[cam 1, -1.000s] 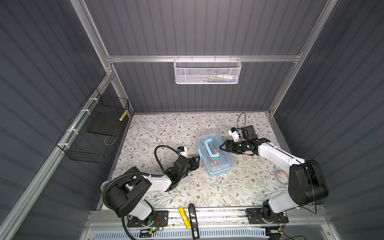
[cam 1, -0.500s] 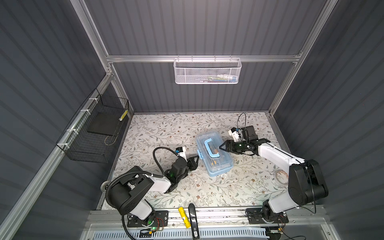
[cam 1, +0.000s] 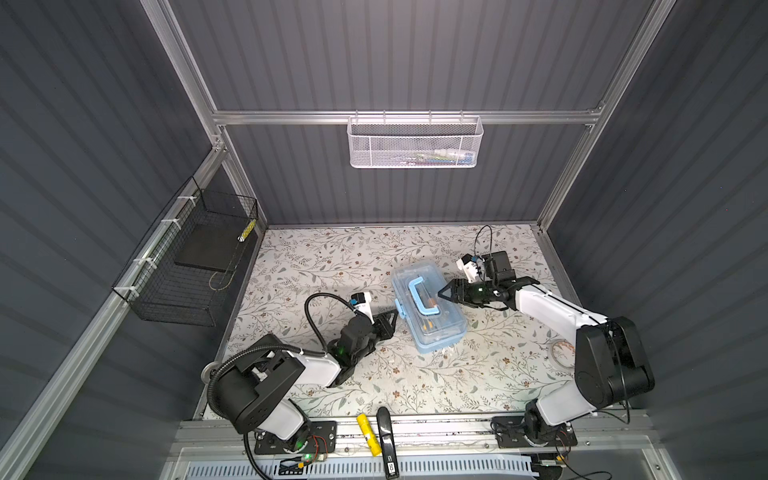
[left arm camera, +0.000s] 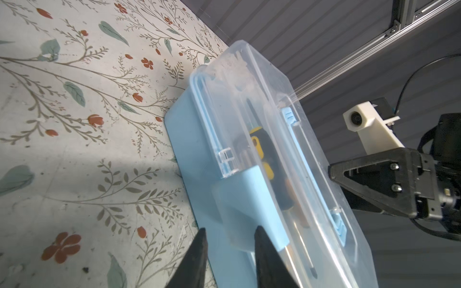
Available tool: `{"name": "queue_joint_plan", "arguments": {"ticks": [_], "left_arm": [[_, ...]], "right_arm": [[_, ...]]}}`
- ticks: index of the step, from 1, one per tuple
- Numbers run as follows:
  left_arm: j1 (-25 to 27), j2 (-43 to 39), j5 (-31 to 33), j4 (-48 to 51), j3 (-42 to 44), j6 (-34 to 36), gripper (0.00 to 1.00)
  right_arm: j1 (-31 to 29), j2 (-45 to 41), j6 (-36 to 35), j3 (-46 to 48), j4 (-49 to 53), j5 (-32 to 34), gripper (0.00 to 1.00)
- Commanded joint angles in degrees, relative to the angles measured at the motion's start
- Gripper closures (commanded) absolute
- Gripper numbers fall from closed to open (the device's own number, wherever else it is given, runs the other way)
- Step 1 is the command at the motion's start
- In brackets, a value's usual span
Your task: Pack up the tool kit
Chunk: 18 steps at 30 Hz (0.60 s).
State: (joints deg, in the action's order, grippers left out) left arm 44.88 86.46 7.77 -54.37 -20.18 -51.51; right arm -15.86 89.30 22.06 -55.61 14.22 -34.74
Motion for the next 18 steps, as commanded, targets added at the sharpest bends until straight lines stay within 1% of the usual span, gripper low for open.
{"name": "queue_joint_plan", "arguments": {"ticks": [1,3,5,8,12,18], "left_arm": [[-0.2,-0.8,-1.4,-0.9,-0.7,0.6,0.69],[-0.2,-1.1,-1.0,-1.8,-0.2,0.6,0.75],[-0.1,-1.7,-1.0,-0.1,-0.8,1.0,0.77],[0.1,-1.2,-1.7,0.2,-1.4,1.4,0.77],[0.1,-0.6,-2.6,-3.1,-0.8,1.0,0.77],[0.1,0.3,-4.8,-3.1,-2.6,1.7,0.76]], "right_arm": [[-0.9,2.5,-0.3,0.0,2.7,-1.0,0.35],[-0.9,2.6,-0.1,-0.1,2.7,-1.0,0.35],[-0.9,2.6,-0.1,-0.1,2.7,-1.1,0.35],[-0.9,2.7,-0.2,-0.1,2.9,-1.0,0.35],[-0.9,2.7,-0.1,0.0,2.8,-1.1,0.35],[-0.9,2.5,-0.1,0.2,2.8,-1.1,0.35]]}}
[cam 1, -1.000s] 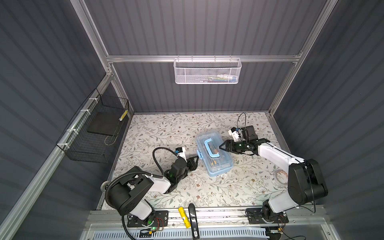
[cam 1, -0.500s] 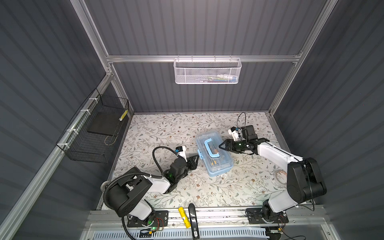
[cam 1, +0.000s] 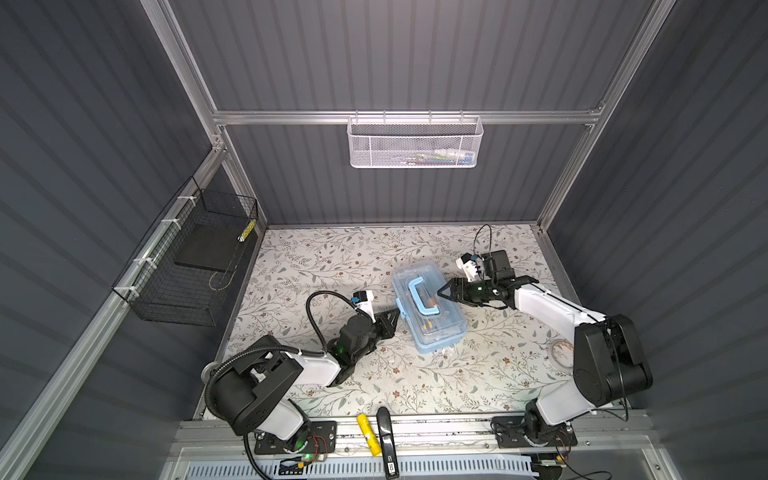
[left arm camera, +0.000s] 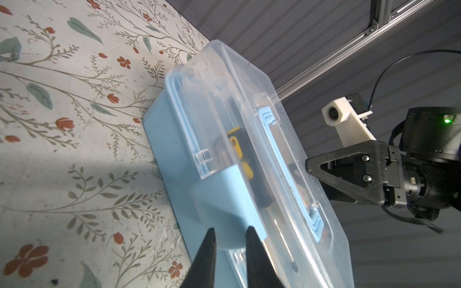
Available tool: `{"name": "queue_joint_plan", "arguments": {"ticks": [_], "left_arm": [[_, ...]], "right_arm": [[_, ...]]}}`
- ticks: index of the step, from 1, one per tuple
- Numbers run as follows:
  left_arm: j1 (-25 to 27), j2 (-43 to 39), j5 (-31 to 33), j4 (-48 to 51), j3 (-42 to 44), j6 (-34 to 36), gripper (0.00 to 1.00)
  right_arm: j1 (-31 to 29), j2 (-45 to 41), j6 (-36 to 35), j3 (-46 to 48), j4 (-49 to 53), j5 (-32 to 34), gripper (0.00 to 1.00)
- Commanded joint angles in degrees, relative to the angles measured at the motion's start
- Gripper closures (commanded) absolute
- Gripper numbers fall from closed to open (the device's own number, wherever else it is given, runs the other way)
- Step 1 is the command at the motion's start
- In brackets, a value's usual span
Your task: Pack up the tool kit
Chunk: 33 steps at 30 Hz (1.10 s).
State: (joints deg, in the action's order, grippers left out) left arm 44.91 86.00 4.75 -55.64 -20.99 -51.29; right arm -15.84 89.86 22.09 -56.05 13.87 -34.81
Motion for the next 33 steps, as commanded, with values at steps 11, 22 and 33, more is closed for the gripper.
{"name": "queue_joint_plan", "arguments": {"ticks": [11,22,33], "left_arm": [[0.0,3.1,-3.6,-4.0,-2.2,0.4,0.73],[0.0,0.4,-1.8,-0.4,-2.6,2.1,0.73],[-0.4,-0.8,-2.1,3.0,-4.2,3.8,0.77]], "right_arm": [[-1.0,1.8,-0.1,0.9,3.1,-1.1,0.35],[-1.0,2.1,0.4,1.6,2.2,-1.3,0.35],[-0.9,2.2,0.6,2.2,1.4,-1.6,0.36]]}}
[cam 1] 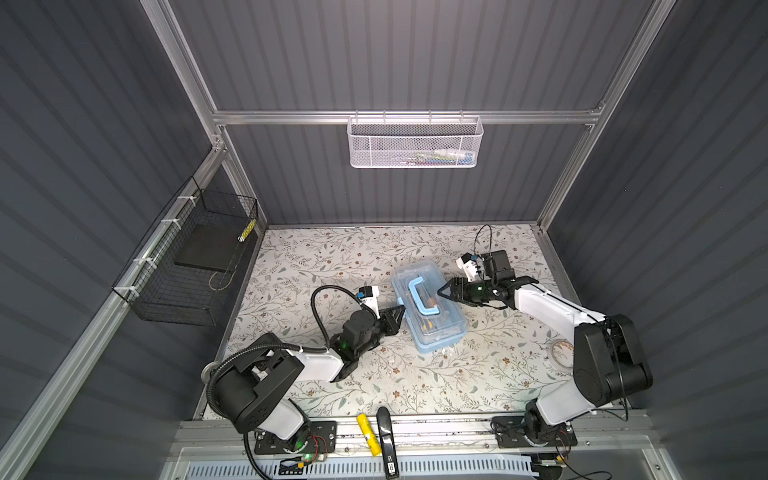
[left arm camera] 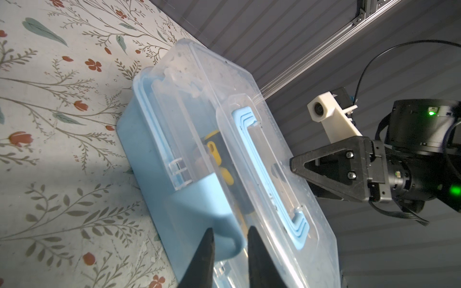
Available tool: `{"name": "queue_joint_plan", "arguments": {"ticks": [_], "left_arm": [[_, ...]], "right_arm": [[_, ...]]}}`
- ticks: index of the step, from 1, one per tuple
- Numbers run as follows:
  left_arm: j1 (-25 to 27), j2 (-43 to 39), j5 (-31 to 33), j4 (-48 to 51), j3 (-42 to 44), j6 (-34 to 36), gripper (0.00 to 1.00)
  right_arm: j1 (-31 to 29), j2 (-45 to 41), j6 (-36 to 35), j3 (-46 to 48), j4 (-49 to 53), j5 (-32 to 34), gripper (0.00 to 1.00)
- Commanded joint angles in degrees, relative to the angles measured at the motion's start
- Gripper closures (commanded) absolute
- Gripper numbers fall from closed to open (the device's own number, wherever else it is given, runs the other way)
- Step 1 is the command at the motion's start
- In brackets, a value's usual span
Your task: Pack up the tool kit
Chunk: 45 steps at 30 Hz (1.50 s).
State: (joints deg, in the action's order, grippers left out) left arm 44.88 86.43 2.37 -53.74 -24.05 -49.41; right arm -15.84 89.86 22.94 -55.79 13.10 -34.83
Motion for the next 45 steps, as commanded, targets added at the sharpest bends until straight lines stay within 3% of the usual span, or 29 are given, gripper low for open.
{"name": "queue_joint_plan", "arguments": {"ticks": [1,32,45], "left_arm": [[-0.4,-1.3,0.3,1.2,-1.2,2.0,0.78],[-0.5,2.3,-1.2,4.0,-2.7,1.5,0.80],[-0.5,5.8,-3.9,0.0,-3.2,0.2,0.81]], "right_arm": [[-1.0,2.2,-0.2,1.9,2.2,-1.6,0.36],[-1.0,3.0,0.4,2.4,1.4,-2.4,0.36],[-0.9,3.2,0.5,2.3,1.5,-2.2,0.36]]}}
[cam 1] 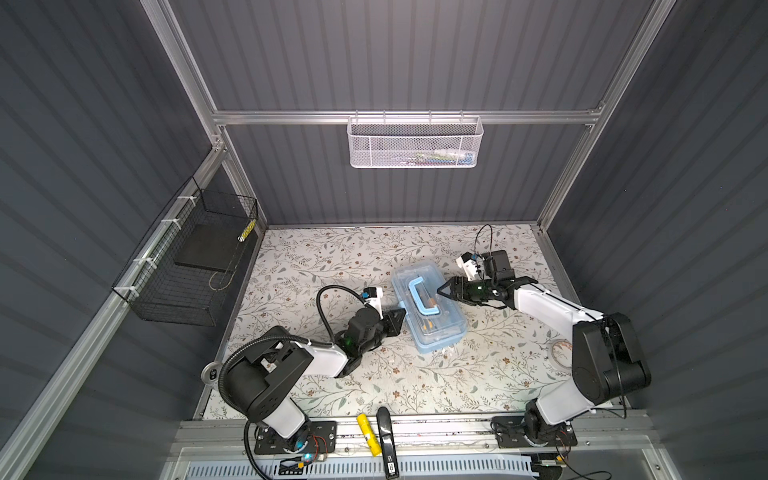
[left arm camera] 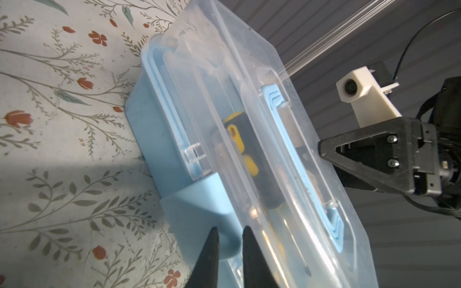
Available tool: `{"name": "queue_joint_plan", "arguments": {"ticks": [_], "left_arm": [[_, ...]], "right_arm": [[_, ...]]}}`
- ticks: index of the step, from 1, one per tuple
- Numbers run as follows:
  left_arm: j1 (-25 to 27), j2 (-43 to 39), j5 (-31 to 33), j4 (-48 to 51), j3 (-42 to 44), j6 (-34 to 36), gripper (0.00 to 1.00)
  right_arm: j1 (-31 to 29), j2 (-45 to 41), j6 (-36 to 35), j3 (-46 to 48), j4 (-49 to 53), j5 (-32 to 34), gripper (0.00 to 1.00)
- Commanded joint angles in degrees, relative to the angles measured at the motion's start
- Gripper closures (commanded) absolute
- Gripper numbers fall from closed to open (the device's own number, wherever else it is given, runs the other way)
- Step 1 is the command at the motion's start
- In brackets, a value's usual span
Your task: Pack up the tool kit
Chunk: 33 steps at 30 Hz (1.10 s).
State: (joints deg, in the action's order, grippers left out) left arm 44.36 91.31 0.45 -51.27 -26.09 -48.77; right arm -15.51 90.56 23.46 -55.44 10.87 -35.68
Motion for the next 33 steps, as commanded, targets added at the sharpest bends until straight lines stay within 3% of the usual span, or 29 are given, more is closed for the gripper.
{"name": "queue_joint_plan", "arguments": {"ticks": [1,23,33], "left_arm": [[0.0,1.1,-2.1,-2.7,-1.2,-0.5,0.81],[0.1,0.3,-2.0,2.7,-3.2,0.7,0.81],[-0.8,-6.2,4.2,27.9,-9.7,6.3,0.83]], "right_arm": [[-1.3,2.6,0.0,1.9,3.7,-1.4,0.36],[-1.3,2.4,0.2,1.8,3.7,-0.9,0.36],[-1.3,2.2,-0.4,1.2,3.5,-0.3,0.36]]}}
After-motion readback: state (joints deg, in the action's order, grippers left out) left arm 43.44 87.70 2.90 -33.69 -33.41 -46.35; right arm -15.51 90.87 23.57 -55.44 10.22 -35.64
